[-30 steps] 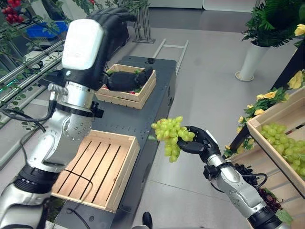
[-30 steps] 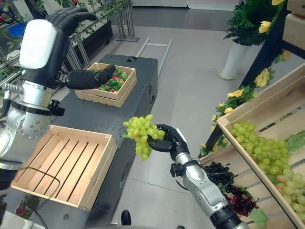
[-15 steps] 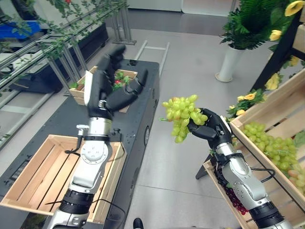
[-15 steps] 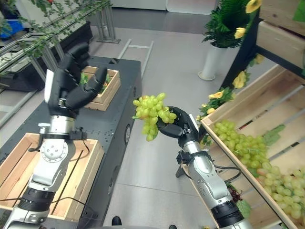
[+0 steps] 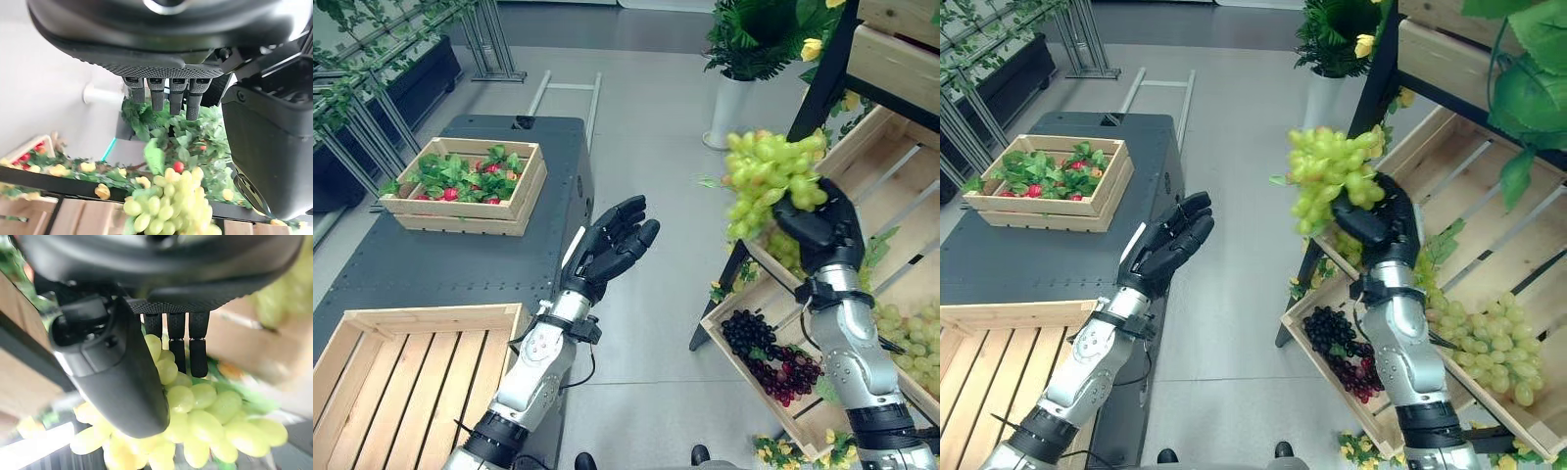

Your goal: Pick up the fruits from the basket on one side to the basket on the other side

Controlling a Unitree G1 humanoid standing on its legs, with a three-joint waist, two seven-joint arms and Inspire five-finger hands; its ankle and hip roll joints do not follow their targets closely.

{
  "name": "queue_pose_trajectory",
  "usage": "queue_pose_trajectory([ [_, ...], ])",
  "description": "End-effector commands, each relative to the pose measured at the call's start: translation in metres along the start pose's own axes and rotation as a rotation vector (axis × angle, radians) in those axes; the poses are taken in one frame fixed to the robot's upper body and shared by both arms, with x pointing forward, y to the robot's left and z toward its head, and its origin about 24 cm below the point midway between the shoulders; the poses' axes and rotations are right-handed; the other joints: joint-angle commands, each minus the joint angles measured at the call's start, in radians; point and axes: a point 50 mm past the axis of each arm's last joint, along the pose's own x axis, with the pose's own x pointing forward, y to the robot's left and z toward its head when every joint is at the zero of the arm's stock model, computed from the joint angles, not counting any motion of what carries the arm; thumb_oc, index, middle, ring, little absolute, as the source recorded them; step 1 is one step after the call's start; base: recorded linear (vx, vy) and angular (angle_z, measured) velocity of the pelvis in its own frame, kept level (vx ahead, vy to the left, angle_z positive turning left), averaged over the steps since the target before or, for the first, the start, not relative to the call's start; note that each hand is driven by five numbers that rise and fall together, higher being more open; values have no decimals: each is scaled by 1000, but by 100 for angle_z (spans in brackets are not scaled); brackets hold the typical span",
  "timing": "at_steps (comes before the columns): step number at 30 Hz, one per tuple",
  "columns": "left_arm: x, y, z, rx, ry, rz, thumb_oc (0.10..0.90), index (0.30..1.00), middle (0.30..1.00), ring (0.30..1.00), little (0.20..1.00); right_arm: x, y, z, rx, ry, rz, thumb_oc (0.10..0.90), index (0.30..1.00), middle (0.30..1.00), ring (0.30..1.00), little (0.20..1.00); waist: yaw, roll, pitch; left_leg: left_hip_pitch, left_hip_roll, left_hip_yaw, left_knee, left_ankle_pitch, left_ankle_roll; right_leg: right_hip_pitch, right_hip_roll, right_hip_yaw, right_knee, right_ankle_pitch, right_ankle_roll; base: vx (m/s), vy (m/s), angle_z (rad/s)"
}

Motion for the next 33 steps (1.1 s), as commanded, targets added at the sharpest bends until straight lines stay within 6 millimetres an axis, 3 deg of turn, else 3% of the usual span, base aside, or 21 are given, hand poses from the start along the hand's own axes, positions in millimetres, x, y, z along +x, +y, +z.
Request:
queue_pose_trajectory([
  [1,23,-9,43,-17,-278,-54,800,900,900,900,900,25,-4,96,86,-483,-67,400,300,300,300,300,0,25,-60,94,38,-10,3,-130,-18,-60,44,-33,1,81,-39,8,33,-8],
  [16,25,-11,48,-5,-301,-38,800,900,900,900,900,30,-76,96,25,-459,-470,400,300,300,300,300,-39,21,-53,112,34,30,3,-148,-15,-79,49,-13,1,88,-39,8,7,-9],
  [22,28,-17,47,-12,-285,-64,800,900,900,900,900,29,-112,77,-128,-351,-639,400,300,300,300,300,-44,21,-50,118,32,34,3,-152,-15,-86,51,-1,1,94,-37,3,-4,-1],
  [24,30,-21,49,-20,-287,-79,800,900,900,900,900,29,-132,60,-228,-200,-685,400,300,300,300,300,-46,22,-45,123,33,33,3,-156,-15,-84,50,-2,1,95,-35,0,0,0],
  [25,30,-22,49,-19,-289,-81,800,900,900,900,900,29,-133,58,-236,-182,-683,400,300,300,300,300,-45,21,-45,121,32,35,3,-152,-15,-88,50,0,1,98,-37,-17,-18,-5],
  [27,32,-26,51,-17,-290,-84,800,900,900,900,900,28,-141,40,-338,-29,-666,800,900,900,900,900,-49,19,-42,125,33,37,3,-155,-14,-88,50,-1,1,99,-37,-11,-18,-9],
  [28,33,-27,52,-12,-288,-83,800,900,900,900,900,30,-143,34,-399,59,-637,800,900,900,900,900,-51,15,-40,127,33,39,3,-153,-14,-89,50,1,1,101,-38,-9,-15,-7],
  [33,35,-27,54,-2,-290,-80,800,900,900,900,900,36,-140,36,-512,115,-560,800,900,900,900,900,-55,8,-35,124,33,43,3,-147,-16,-97,51,4,1,109,-41,-8,-8,-3],
])
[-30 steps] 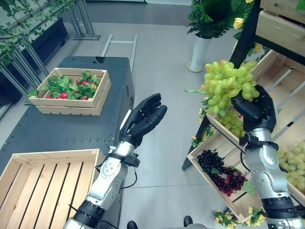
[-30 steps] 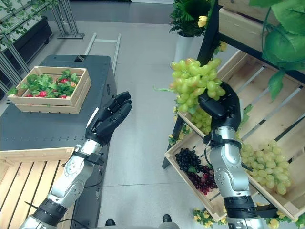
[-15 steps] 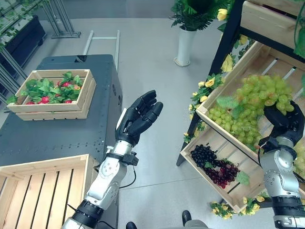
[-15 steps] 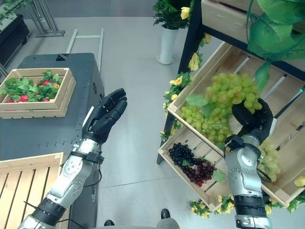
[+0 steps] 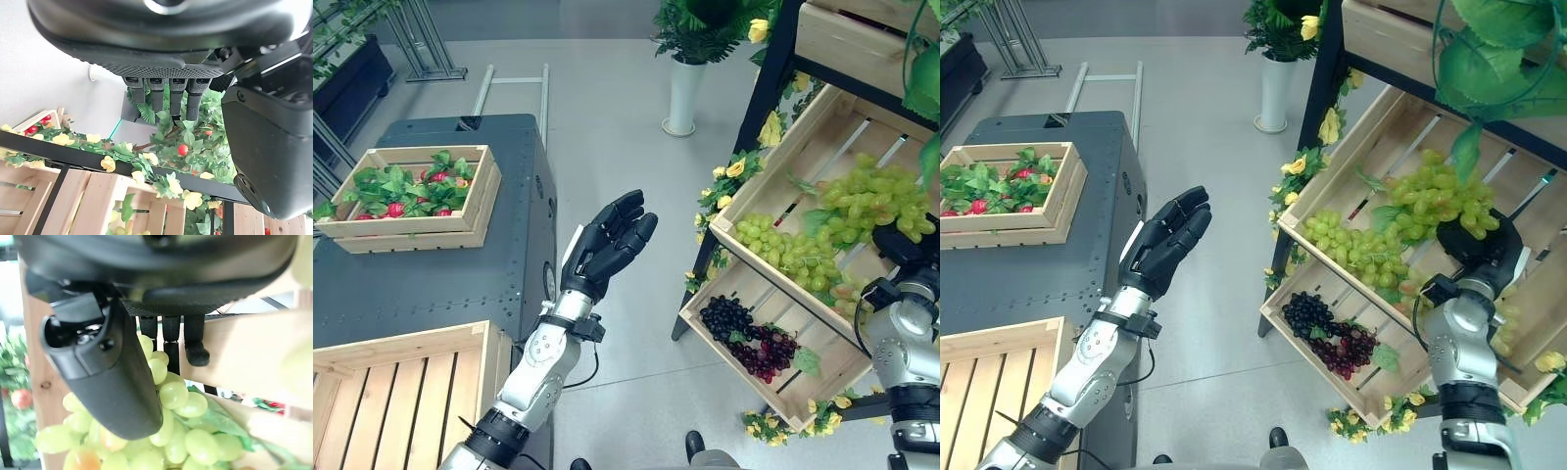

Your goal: Pick up the fruits from the basket on one side to the basket on the other side

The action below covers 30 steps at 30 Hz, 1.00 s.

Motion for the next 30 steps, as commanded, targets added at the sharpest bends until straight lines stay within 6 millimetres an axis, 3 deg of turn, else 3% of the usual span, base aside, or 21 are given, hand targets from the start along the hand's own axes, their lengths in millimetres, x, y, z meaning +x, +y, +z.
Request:
queue_pose_trajectory([
  [1,31,-24,52,-1,-273,-118,800,900,900,900,900,23,-27,30,-221,-58,-64,800,900,900,900,900,14,30,-63,90,36,-26,3,-125,-14,-85,56,-43,1,99,-48,0,0,0],
  [6,31,-23,54,5,-279,-114,800,900,900,900,900,20,-15,46,-249,-150,8,800,900,900,900,900,7,27,-54,97,36,-28,3,-130,-13,-80,57,-44,1,97,-48,0,0,0],
  [14,28,-18,55,10,-293,-84,800,900,900,900,900,-11,17,80,-155,-401,174,800,900,900,900,900,-9,35,-56,102,31,-20,3,-139,-6,-78,57,-43,1,92,-46,0,0,0],
  [22,26,-13,53,17,-302,-51,800,900,900,900,900,-45,41,97,1,-548,402,800,900,900,900,900,-18,47,-61,105,25,-15,3,-146,0,-77,56,-43,1,87,-45,0,0,0],
  [30,25,-9,50,14,-298,-32,800,900,900,900,900,-64,56,110,71,-588,562,800,900,900,900,900,-28,50,-67,110,27,0,3,-150,-1,-78,59,-39,1,84,-46,0,0,0],
])
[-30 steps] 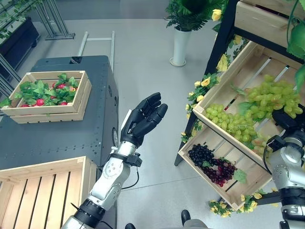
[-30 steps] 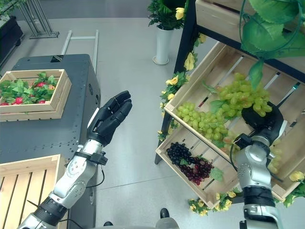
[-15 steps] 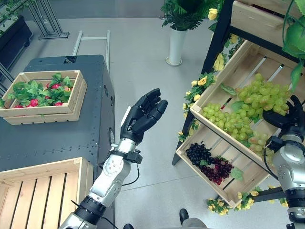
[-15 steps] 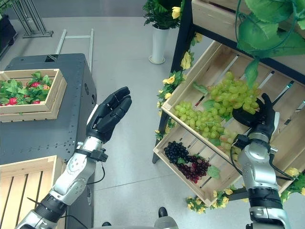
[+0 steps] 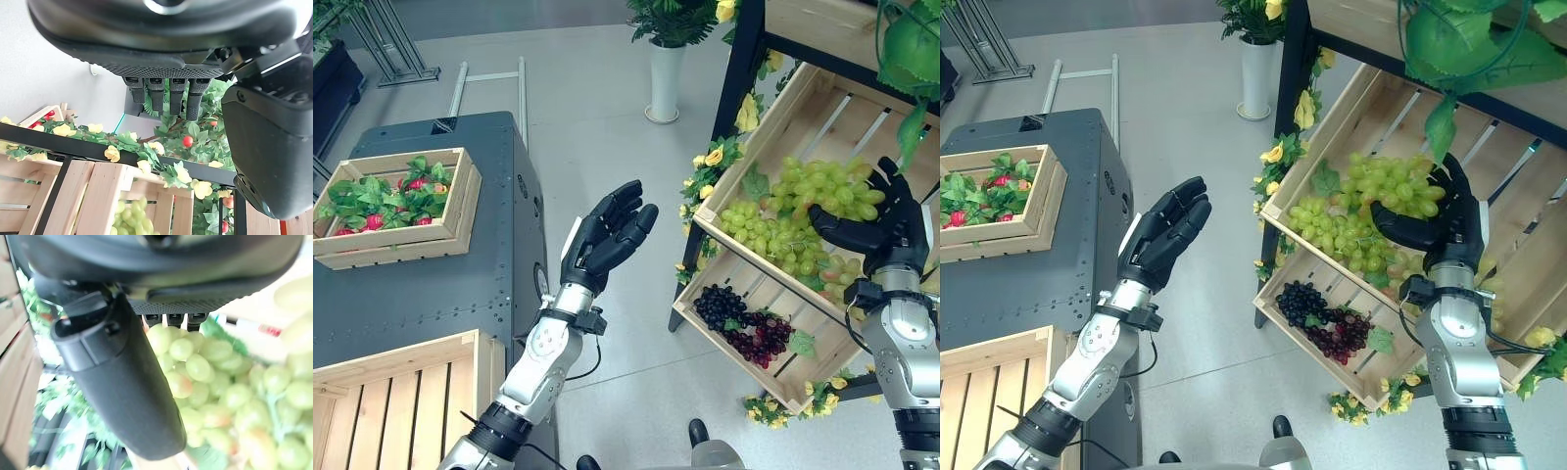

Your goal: Pick up the fruits from the basket on one side to the basket on the other side

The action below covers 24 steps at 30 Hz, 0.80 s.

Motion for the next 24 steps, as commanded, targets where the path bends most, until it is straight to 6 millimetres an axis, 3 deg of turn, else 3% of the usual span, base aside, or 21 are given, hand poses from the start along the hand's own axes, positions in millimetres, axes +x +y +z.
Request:
queue_pose_trajectory([
  [1,21,-8,44,-2,-272,-37,800,900,900,900,900,8,11,75,71,-382,116,800,900,900,900,900,19,14,-92,108,29,-5,9,-150,-1,-75,61,-42,1,81,-46,0,0,0],
  [5,19,-8,43,1,-279,-28,800,900,900,900,900,-1,15,88,57,-440,180,800,900,900,900,900,2,16,-94,112,27,6,9,-156,1,-78,67,-27,1,80,-46,-2,6,-9],
  [18,15,-7,41,11,-282,-9,800,900,900,900,900,-16,19,98,58,-500,277,800,900,900,900,900,-16,22,-93,117,25,15,9,-159,2,-81,72,-16,1,81,-45,0,1,-3],
  [24,15,-8,41,7,-290,-2,800,900,900,900,900,-18,28,98,219,-498,359,800,900,900,900,900,-5,25,-93,112,23,5,9,-155,3,-76,74,-27,1,78,-48,0,0,0],
])
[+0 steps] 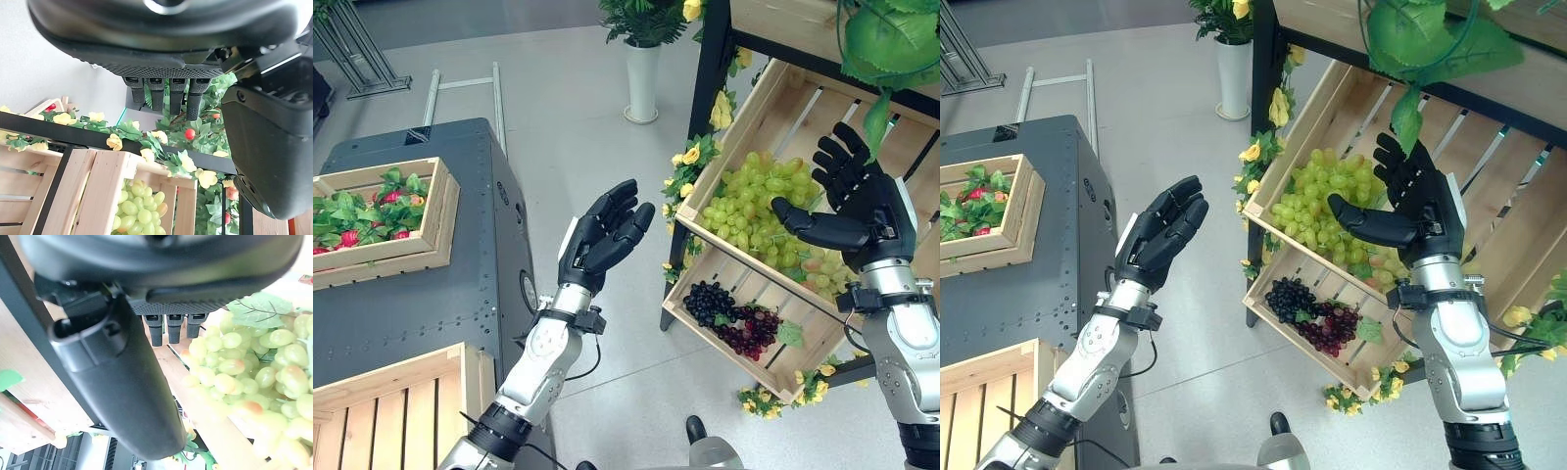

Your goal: Pick up the fruits from the basket on one side to the basket on the other side

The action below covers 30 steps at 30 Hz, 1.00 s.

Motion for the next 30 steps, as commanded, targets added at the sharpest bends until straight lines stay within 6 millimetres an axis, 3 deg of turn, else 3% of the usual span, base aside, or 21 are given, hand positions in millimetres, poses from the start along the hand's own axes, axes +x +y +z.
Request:
queue_pose_trajectory([
  [1,15,-9,41,-11,-285,-33,800,900,900,900,900,9,9,70,123,-400,116,800,900,900,900,900,28,25,-92,99,21,-24,9,-149,5,-70,72,-54,1,71,-48,0,0,0],
  [10,15,-12,39,-44,-290,-51,800,900,900,900,900,5,42,93,305,-654,343,800,900,900,900,900,82,25,-106,82,22,-55,9,-138,-1,-56,66,-92,1,64,-54,-3,-4,1],
  [18,13,-13,38,-85,-290,-51,800,900,900,900,900,5,67,92,463,-656,505,800,900,900,900,900,126,25,-111,68,21,-86,9,-130,-4,-39,53,-130,1,56,-55,-10,-10,11],
  [23,12,-14,40,-97,-307,-45,800,900,900,900,900,6,90,82,523,-579,592,800,900,900,900,900,158,24,-113,55,20,-115,9,-121,-7,-29,45,-156,1,53,-56,-11,-21,12],
  [27,11,-11,37,-116,-293,-19,800,900,900,900,900,6,108,53,562,-390,596,800,900,900,900,900,184,24,-113,43,19,-141,9,-111,-9,-19,37,-179,1,49,-57,-14,-22,18],
  [30,7,-7,28,-153,-243,1,800,900,900,900,900,1,120,19,577,-211,573,800,900,900,900,900,203,24,-113,37,18,-155,9,-103,-9,-11,33,-196,1,45,-57,-6,-22,10],
])
